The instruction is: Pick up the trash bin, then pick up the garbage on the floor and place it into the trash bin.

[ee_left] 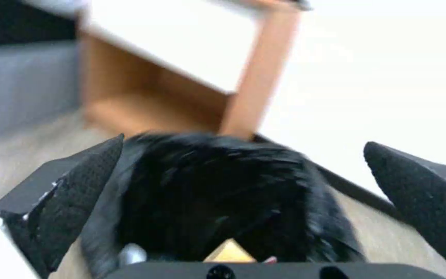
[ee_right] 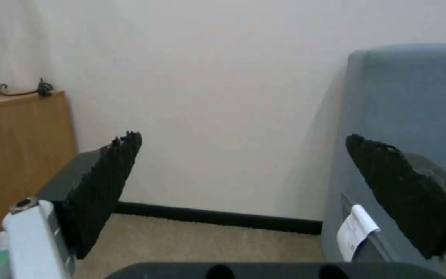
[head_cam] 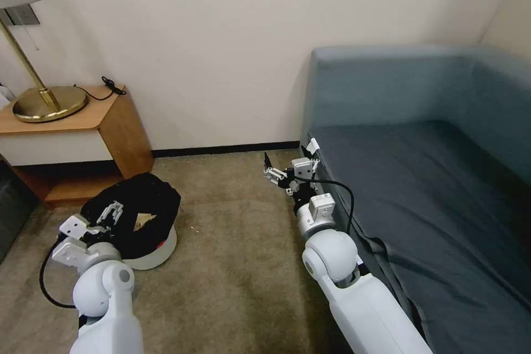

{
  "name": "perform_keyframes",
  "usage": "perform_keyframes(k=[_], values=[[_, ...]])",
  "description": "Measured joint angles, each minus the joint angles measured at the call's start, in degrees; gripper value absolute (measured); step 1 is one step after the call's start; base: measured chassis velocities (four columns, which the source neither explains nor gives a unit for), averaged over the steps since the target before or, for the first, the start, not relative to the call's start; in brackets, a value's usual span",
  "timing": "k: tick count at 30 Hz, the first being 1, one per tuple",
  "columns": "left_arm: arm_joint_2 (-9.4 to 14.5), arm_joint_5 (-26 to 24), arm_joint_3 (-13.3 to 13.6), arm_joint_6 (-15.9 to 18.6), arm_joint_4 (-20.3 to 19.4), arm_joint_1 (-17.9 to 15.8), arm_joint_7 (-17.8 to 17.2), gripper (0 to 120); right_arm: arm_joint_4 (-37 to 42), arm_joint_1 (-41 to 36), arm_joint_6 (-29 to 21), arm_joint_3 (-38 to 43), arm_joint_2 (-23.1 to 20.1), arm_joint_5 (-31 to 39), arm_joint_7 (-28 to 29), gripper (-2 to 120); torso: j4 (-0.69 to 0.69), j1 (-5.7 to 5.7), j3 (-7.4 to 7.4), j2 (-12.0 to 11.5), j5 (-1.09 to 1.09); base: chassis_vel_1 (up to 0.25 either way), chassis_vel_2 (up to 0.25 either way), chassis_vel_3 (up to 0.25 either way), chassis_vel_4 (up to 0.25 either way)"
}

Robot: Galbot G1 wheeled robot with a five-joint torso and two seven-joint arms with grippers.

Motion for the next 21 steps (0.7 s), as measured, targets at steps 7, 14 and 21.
perform_keyframes(k=[7, 14, 21], values=[[0.0, 10.6, 1.2, -2.7, -2.0, 1.5, 10.9, 107, -0.2, -0.3, 1.2, 0.9, 0.0, 1.2, 0.0, 100, -0.01, 0.0, 0.0, 0.0, 0.02, 0.0, 0.0, 0.0, 0.0], [0.1, 14.7, 3.3, -4.3, -3.0, 1.8, 16.2, 97, -0.7, -0.6, 2.7, 1.9, 0.6, 2.1, 0.2, 100, -0.01, 0.0, 0.0, 0.0, 0.02, 0.0, 0.0, 0.0, 0.0], [0.7, 15.2, 5.4, -6.1, -2.9, 2.1, 17.6, 97, -1.2, -0.7, 3.0, 2.7, 1.0, 2.0, 0.4, 100, -0.02, 0.0, 0.0, 0.0, 0.02, 0.0, 0.0, 0.0, 0.0]])
